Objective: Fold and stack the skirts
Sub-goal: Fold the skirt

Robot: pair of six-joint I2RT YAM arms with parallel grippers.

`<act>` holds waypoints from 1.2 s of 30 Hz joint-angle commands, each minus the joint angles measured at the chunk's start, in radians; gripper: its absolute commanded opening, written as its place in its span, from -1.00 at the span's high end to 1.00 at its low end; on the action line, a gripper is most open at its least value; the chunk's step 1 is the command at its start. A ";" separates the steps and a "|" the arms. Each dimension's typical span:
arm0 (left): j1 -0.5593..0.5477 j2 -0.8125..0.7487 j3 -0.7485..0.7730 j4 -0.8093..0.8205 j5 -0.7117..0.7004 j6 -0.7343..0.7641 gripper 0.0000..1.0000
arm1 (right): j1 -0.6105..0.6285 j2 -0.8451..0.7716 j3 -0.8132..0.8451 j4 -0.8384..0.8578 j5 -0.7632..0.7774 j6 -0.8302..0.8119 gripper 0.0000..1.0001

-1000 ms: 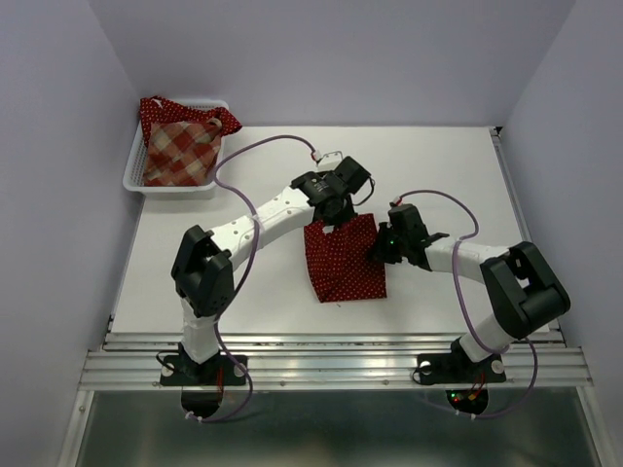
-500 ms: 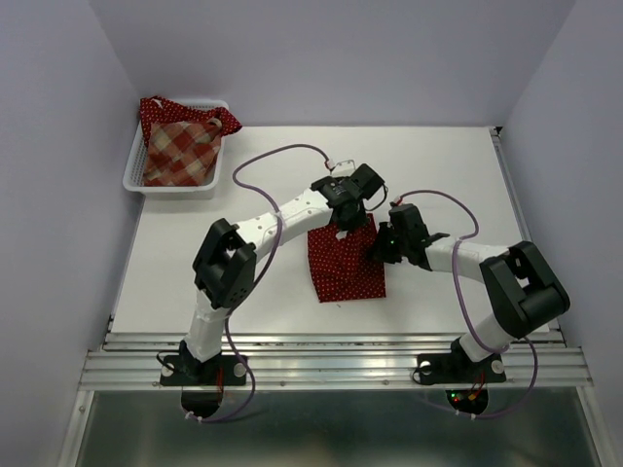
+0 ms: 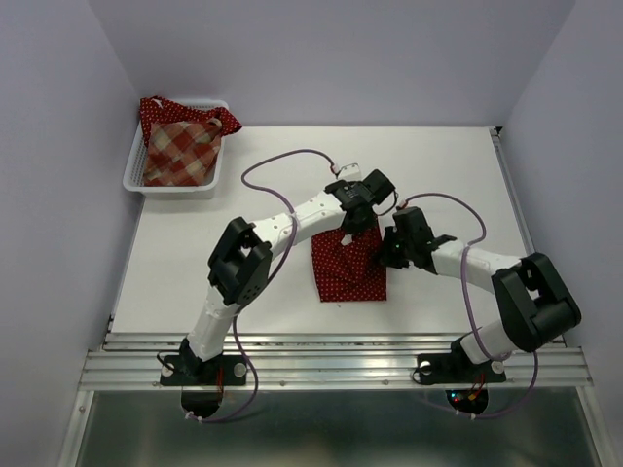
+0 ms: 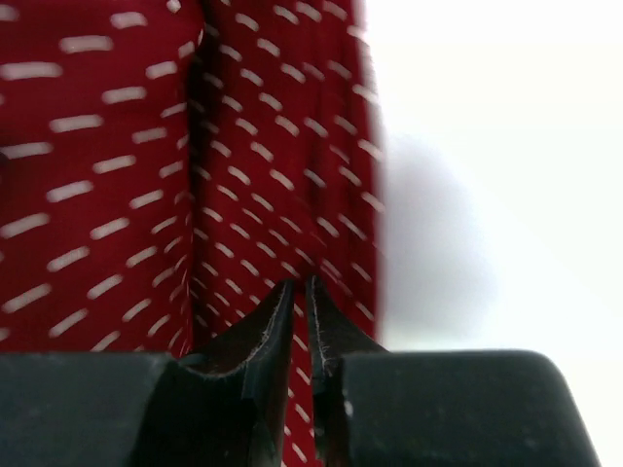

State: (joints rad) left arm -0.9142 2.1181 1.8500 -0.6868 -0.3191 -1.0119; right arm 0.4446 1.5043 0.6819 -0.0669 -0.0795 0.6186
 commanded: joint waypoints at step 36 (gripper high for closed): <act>0.184 -0.152 -0.202 0.418 0.244 0.386 -0.97 | 0.106 -0.130 0.079 -0.171 -0.062 -0.002 -1.00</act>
State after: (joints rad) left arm -0.7116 1.9190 1.6550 -0.3454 -0.1436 -0.6842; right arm 0.5533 1.3285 0.7807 -0.2607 -0.2276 0.5568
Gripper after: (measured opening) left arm 0.986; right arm 0.995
